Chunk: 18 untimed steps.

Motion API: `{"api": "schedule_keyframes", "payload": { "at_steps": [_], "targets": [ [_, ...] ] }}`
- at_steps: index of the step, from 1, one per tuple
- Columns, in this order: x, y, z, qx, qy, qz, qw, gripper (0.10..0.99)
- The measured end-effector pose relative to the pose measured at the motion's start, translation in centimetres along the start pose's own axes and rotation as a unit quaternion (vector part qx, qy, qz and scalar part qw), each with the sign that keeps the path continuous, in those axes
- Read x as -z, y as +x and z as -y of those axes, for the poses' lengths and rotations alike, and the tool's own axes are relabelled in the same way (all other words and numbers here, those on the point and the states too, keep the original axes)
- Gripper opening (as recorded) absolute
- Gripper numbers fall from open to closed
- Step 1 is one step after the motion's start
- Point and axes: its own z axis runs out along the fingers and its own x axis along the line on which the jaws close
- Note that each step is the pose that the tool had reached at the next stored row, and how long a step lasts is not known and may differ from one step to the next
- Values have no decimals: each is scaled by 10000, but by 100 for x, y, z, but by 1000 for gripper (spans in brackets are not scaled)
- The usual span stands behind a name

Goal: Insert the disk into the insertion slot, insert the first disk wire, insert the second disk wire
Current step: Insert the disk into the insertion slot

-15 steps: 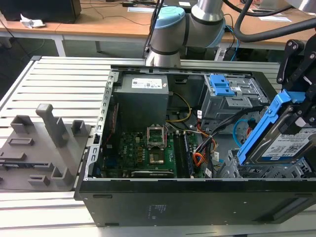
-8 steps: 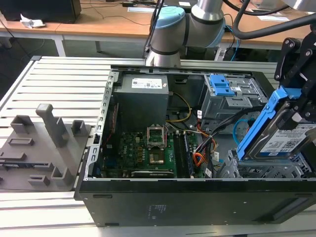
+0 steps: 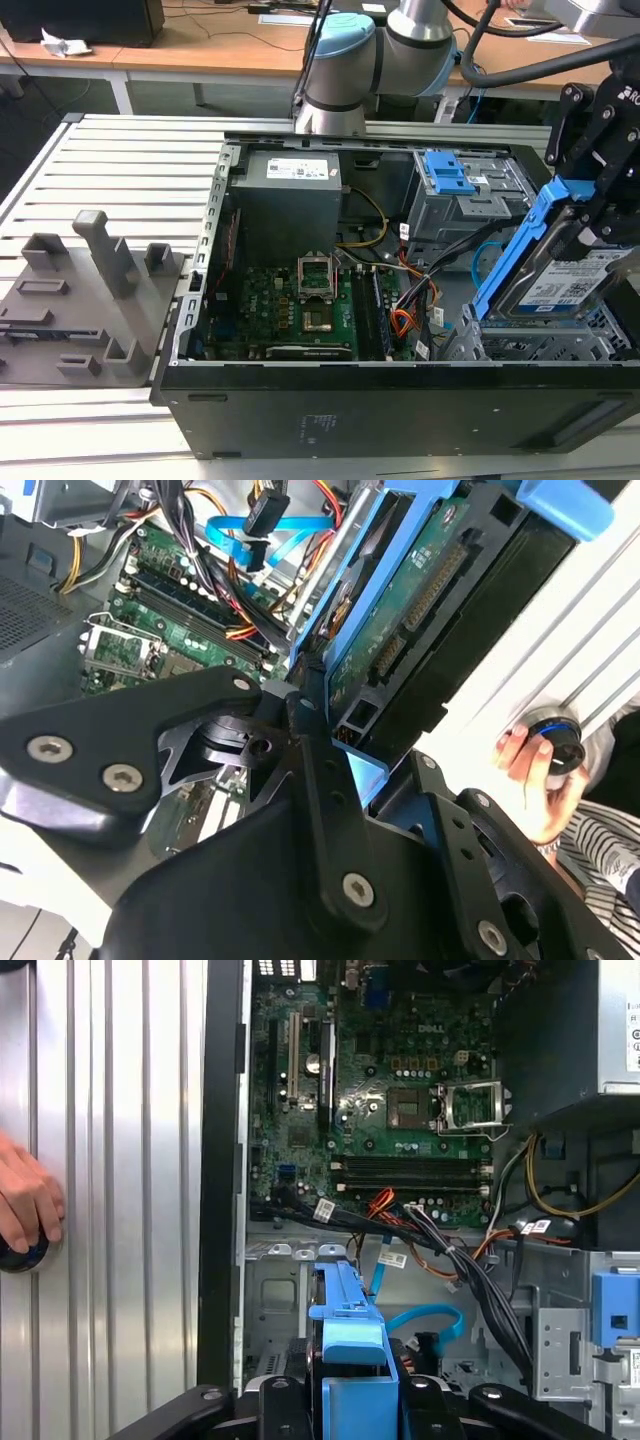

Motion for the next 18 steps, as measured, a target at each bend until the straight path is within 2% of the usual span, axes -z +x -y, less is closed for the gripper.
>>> {"api": "schedule_keyframes", "payload": {
  "at_steps": [2, 5, 10, 15, 18],
  "targets": [
    [-56, -1, -3, -2, -1, -15, 10000, 365],
    [-115, -1, 0, 1, 2, -8, 10000, 365],
    [-113, 0, -24, 0, 1, -16, 10000, 365],
    [-198, -1, -21, -1, 0, -18, 10000, 365],
    [-201, -1, -21, -1, 0, -19, 10000, 365]
  ]
}}
